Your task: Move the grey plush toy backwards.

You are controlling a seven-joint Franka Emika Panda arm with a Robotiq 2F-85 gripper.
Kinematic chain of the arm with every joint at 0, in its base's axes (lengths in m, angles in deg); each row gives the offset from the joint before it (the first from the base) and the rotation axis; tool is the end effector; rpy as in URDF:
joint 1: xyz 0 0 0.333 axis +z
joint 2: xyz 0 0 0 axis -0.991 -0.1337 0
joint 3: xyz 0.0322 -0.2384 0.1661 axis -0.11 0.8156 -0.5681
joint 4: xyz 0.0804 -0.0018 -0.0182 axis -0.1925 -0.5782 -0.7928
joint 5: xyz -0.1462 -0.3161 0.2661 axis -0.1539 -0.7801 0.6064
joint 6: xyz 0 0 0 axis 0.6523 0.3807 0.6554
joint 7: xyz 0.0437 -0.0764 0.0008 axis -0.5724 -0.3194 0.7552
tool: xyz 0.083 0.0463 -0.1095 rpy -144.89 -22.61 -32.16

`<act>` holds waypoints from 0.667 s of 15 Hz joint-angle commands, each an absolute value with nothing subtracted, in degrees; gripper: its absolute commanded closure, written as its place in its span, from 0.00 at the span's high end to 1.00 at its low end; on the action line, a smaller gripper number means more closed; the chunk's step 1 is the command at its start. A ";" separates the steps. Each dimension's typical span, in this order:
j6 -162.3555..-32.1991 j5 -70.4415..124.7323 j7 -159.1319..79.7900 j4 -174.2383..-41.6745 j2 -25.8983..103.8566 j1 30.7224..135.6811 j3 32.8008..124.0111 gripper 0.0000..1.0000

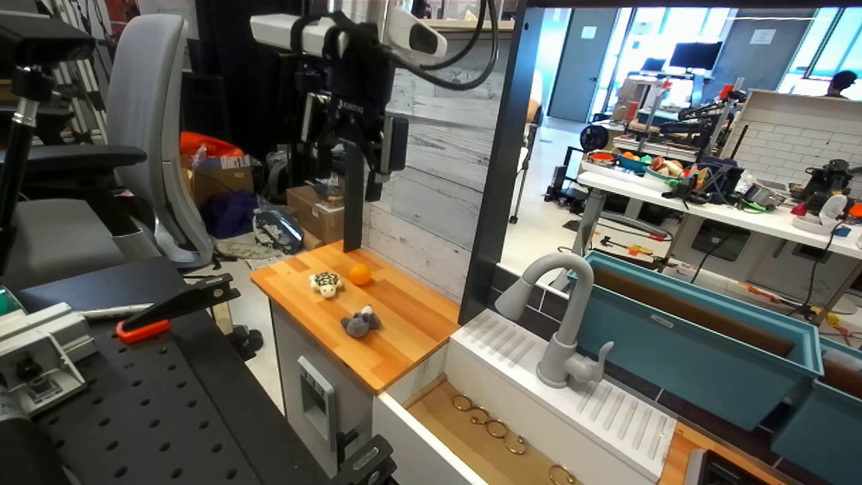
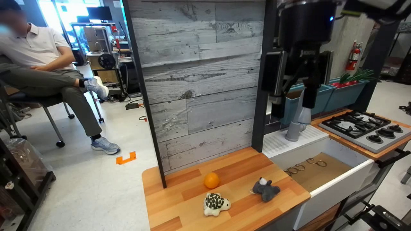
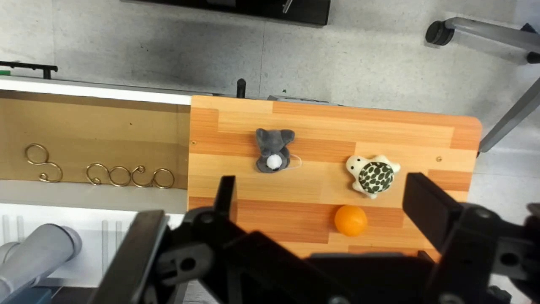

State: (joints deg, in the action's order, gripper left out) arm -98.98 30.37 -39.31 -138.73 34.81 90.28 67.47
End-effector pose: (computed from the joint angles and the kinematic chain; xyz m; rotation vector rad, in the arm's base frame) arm 0.5488 0.1514 0.1251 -3.0978 -0.2766 0.2103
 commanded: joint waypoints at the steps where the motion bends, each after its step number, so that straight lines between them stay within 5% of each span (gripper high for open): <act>1: -101.11 28.41 -43.27 -133.94 27.73 92.24 68.93 1.00; 10: -101.36 24.90 -48.96 -127.73 16.17 95.61 73.06 1.00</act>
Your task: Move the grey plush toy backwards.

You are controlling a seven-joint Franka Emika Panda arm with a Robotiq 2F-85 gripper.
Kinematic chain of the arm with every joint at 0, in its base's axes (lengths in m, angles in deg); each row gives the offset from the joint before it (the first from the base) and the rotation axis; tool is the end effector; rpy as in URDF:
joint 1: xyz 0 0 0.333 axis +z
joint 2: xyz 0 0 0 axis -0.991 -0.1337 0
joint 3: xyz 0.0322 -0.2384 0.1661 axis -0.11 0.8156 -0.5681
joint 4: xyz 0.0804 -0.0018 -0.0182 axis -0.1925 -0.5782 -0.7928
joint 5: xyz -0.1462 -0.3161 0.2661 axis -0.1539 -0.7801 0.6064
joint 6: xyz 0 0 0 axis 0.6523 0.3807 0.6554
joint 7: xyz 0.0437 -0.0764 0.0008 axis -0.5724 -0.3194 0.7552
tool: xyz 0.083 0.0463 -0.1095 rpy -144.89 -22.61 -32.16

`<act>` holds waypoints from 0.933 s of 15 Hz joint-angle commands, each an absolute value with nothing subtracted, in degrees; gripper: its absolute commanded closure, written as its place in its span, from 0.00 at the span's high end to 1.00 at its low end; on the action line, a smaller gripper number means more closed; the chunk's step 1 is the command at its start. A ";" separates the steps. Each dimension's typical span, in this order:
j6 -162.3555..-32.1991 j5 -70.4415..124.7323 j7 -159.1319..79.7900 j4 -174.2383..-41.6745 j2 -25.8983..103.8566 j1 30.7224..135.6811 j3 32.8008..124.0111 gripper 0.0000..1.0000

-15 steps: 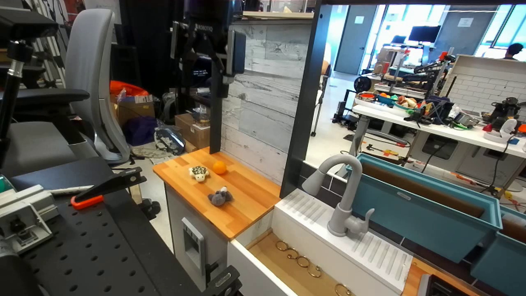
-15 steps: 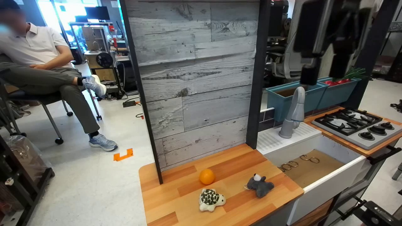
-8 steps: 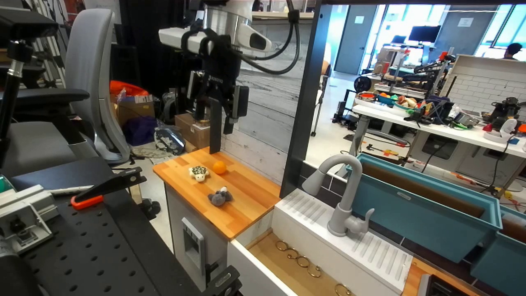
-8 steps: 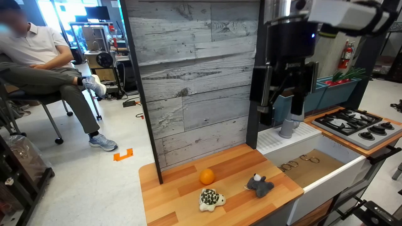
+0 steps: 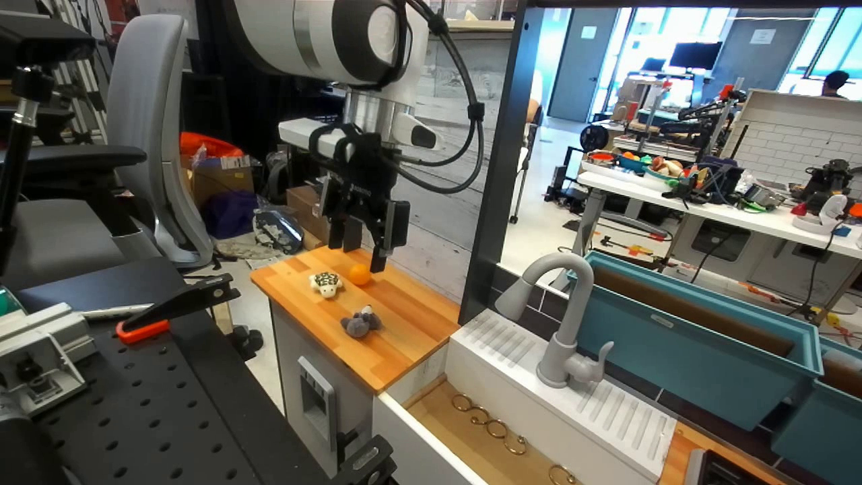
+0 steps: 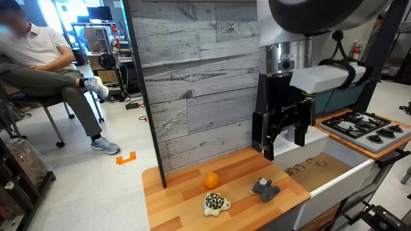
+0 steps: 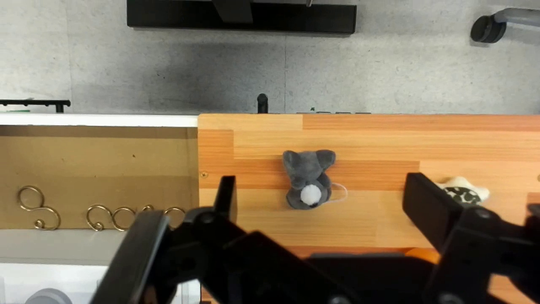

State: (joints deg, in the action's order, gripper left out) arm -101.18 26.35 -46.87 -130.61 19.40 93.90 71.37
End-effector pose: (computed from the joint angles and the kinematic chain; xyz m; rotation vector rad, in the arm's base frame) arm 0.5539 0.1470 0.0237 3.0660 0.1485 -0.3265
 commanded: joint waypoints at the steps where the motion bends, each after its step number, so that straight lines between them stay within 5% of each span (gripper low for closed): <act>1: -101.47 24.49 -49.33 -127.17 15.30 95.92 73.40 1.00; 14: -101.20 21.37 -49.92 -117.59 3.12 99.03 75.34 1.00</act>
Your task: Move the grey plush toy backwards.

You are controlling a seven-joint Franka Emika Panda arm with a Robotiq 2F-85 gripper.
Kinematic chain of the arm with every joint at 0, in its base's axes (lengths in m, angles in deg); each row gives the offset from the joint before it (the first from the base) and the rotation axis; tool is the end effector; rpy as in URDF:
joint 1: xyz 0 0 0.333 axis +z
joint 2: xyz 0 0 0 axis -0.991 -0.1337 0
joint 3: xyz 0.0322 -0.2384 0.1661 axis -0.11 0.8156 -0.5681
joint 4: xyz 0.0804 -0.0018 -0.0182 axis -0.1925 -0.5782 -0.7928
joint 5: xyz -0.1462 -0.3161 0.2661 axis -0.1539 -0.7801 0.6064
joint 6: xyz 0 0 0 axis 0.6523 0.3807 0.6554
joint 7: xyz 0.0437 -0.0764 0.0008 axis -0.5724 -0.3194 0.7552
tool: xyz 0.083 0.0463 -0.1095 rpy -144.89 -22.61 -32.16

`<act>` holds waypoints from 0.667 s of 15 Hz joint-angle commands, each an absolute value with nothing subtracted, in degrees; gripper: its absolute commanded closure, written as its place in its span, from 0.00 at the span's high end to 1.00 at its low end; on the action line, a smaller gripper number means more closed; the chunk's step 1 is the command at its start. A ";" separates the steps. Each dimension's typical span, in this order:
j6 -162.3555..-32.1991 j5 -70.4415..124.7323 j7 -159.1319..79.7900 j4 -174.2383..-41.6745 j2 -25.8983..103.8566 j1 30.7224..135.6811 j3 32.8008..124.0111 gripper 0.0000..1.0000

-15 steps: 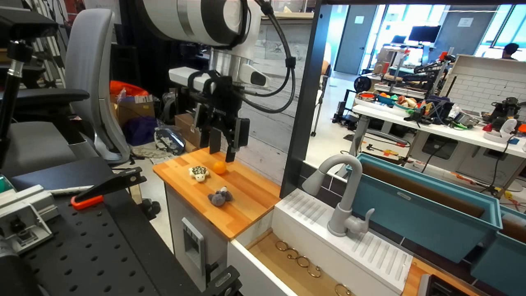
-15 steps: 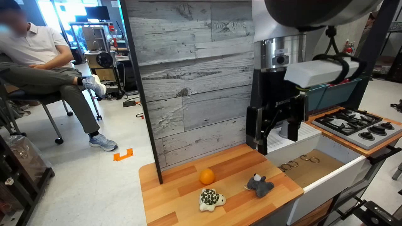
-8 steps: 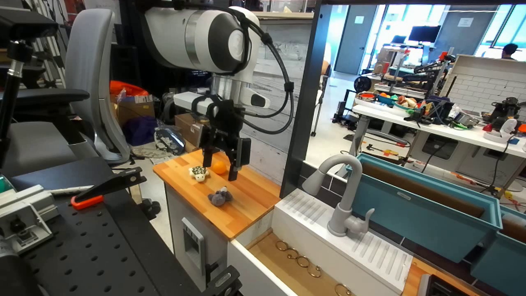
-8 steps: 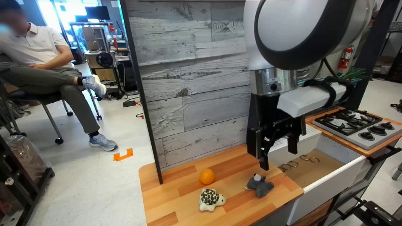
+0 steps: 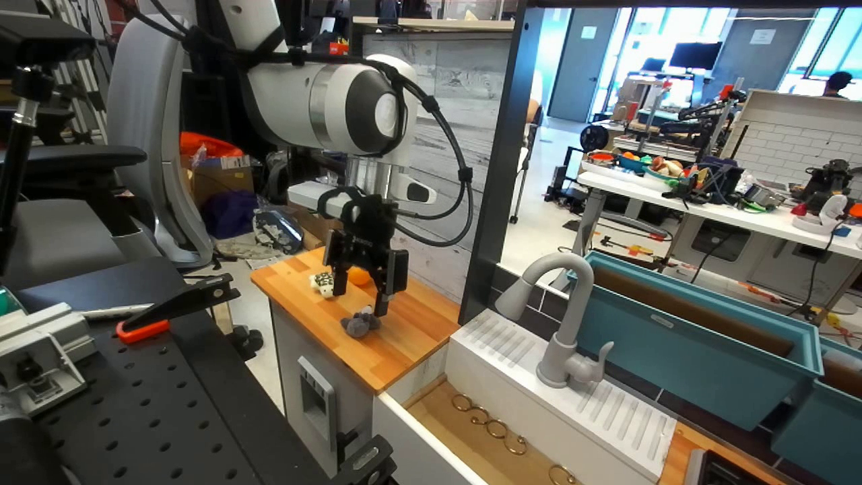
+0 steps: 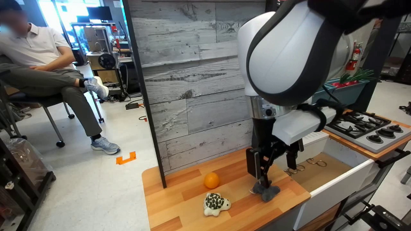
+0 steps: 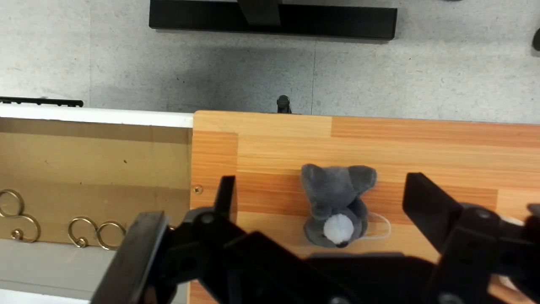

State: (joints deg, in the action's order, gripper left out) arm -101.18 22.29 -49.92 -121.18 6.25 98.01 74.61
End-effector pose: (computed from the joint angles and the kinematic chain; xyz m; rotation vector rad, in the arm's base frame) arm 0.5566 0.1502 -0.0565 2.9627 0.1891 -0.3809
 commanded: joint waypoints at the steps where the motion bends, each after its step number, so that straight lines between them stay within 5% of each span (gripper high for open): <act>1: -100.78 21.31 -49.77 -116.43 2.08 99.09 75.47 1.00; 9: -101.12 18.09 -49.15 -110.94 -4.15 101.21 76.81 1.00; 10: -101.41 17.30 -49.18 -110.53 -4.72 101.92 77.21 0.75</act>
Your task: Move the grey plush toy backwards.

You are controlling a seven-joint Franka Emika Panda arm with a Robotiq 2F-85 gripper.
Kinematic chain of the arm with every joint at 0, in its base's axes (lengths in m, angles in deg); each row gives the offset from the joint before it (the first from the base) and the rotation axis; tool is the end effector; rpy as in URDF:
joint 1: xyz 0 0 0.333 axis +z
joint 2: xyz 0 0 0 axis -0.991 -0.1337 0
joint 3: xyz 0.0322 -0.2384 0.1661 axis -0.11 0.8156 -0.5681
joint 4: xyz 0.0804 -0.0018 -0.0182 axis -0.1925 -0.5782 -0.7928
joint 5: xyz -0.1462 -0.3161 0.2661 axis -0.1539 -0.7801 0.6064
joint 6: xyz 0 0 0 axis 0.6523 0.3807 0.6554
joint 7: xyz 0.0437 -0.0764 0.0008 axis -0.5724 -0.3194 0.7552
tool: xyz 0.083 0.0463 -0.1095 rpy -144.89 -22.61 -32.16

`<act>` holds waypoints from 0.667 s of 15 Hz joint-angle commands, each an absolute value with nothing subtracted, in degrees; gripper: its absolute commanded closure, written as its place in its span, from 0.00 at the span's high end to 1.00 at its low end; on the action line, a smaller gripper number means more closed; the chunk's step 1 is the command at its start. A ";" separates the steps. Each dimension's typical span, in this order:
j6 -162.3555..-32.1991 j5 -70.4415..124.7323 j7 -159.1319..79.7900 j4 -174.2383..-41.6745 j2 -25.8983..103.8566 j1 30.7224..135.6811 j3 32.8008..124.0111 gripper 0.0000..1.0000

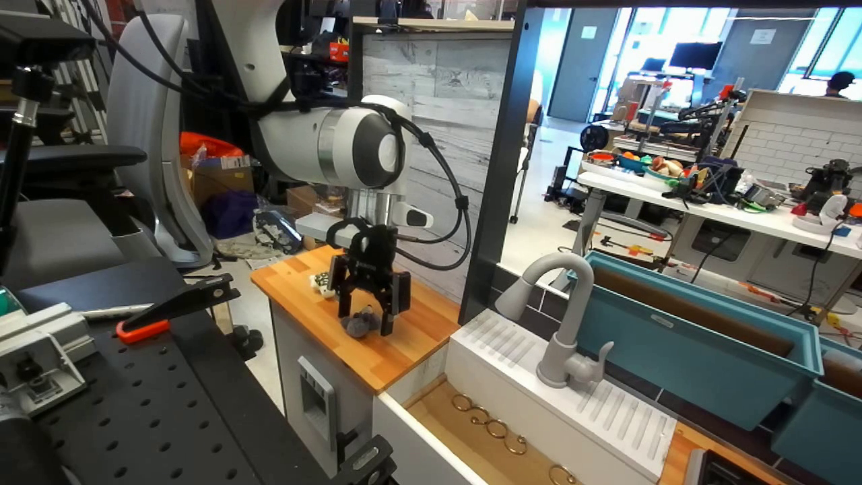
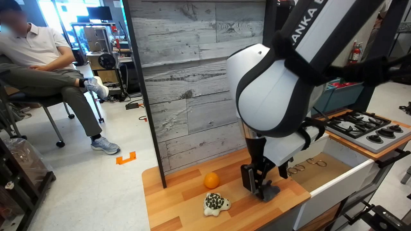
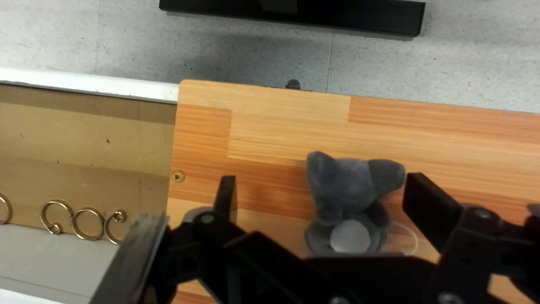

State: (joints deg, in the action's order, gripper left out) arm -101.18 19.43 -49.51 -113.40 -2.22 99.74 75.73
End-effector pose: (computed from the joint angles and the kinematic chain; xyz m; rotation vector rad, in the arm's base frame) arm 0.5656 0.1557 -0.1016 2.9087 0.2848 -0.3751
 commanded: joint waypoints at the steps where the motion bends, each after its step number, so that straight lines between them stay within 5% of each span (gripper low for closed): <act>1: -101.48 16.79 -49.08 -110.18 -5.11 102.34 77.26 0.72; 10: -101.53 17.54 -48.10 -111.27 -1.47 102.82 75.66 0.05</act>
State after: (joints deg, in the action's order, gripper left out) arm -101.18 17.62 -49.08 -110.75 -3.73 103.03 76.16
